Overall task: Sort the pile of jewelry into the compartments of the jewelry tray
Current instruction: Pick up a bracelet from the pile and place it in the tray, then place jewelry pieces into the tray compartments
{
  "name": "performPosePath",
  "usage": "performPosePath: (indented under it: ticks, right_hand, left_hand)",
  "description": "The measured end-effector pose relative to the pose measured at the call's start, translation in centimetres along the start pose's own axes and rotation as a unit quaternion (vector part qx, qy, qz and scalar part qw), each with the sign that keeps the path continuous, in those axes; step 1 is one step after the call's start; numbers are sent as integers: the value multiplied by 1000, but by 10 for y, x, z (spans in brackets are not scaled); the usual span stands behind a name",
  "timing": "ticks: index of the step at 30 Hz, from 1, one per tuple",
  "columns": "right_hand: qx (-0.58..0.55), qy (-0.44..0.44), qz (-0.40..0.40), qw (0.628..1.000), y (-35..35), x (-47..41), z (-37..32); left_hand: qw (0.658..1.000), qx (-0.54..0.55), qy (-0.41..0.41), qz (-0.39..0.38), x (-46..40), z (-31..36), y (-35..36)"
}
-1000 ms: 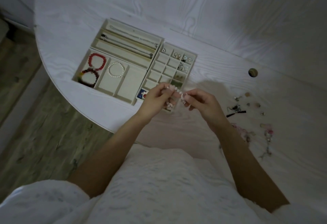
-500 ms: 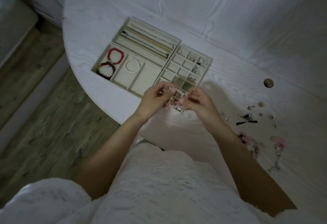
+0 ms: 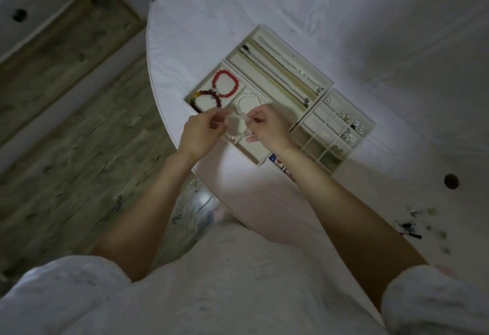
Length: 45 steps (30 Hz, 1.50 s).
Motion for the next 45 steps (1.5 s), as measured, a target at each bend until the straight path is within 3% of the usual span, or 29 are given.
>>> performPosePath:
  ticks: [3,5,7,11,13,15,22,30,38,42,45]
  right_hand:
    - [-6,23,26,999,0,-1,3]
    - [9,3,74,997,-9,2,5]
    - [100,-83,98,987,-14,6,3]
    - [342,-315,39,885,12,17,0]
    - [422,-347,16,837,27,18,6]
    - [467,-344,14,814,35,19,11]
    - [446,-311,4,839,36,26,20]
    - [434,-304,-1,848,33,18,15]
    - [506,-300,-38,808,41,-10,3]
    - [493,-296,-34,818,41,-9,4]
    - [440,-285,-47,850,39,-4,8]
  left_hand:
    - [977,-188,86,46,-1,-4,-9]
    - [971,-186,123,89,0,-6,-19]
    - [965,-163,179,96,0,-11,-22]
    - [911,-245,329,22,-3,-22,-5]
    - [888,-287,360,-10,-5,-22,4]
    - [872,-318,371,-13,-9,-22,7]
    - [852,-354,387,15,-10,-19,4]
    - [870,-316,377,10,7,-23,4]
    - [876,-313,367,21,10,-24,5]
    - [870,-343,353,27,11,-23,6]
    - [869,-349,349,39,14,-20,5]
Point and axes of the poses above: each hand's wrist, its own x-axis away from the middle knuckle, its own y-axis out of the palm, z = x × y, the point moved 4 cm from there along -x, towards the middle knuckle, and after that the axes turned 10 degrees about z, right-handed, at the moved point
